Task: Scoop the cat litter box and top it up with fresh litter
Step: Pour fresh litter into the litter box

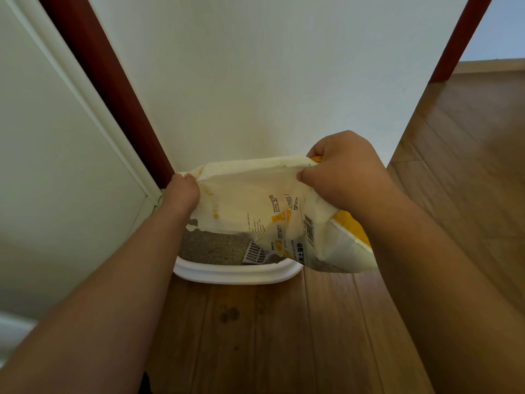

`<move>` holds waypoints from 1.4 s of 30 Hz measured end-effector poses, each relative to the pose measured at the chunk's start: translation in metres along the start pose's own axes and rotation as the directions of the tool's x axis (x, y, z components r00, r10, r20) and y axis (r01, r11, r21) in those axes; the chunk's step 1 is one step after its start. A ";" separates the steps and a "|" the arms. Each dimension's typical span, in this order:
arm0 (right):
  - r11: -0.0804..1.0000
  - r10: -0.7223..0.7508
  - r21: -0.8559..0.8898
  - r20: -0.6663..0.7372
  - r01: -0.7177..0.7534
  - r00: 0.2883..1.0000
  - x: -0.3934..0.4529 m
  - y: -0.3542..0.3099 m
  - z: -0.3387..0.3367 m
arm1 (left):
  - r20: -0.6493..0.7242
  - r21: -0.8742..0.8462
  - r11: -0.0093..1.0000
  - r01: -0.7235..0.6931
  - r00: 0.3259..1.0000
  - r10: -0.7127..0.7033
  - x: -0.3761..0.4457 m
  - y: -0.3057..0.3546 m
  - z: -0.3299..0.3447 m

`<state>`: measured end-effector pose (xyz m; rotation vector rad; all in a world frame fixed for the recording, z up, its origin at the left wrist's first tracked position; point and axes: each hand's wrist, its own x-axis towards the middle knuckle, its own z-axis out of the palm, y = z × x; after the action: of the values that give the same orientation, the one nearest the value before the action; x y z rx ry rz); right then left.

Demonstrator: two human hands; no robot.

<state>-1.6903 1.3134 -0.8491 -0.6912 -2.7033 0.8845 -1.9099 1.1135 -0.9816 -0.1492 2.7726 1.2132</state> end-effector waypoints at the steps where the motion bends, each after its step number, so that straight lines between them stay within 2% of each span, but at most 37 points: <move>1: 1.000 -0.006 -0.007 0.004 0.006 1.000 0.000 -0.001 0.000 | 0.002 0.004 1.000 0.003 1.000 -0.003 0.000 -0.001 0.000; 9: 0.999 -0.038 -0.024 0.024 0.038 0.999 -0.001 -0.008 0.004 | -0.034 0.013 1.000 -0.016 0.999 0.016 0.004 -0.012 0.002; 16: 0.999 -0.002 -0.047 0.073 0.005 0.997 0.000 -0.009 0.006 | -0.031 0.013 1.000 -0.001 1.000 0.002 0.005 -0.014 -0.001; 26: 0.997 0.014 -0.073 0.058 -0.010 0.998 0.001 0.000 0.015 | 0.005 -0.013 0.999 0.051 0.999 -0.051 0.007 -0.018 -0.003; 42: 0.990 0.036 -0.138 0.047 -0.030 0.998 0.002 0.017 0.010 | 0.105 -0.052 0.998 0.022 0.994 -0.017 -0.005 0.000 0.022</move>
<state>-1.6890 1.3220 -0.8671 -0.7530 -2.8251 0.7372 -1.9037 1.1297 -0.9958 -0.1138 2.6451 1.2529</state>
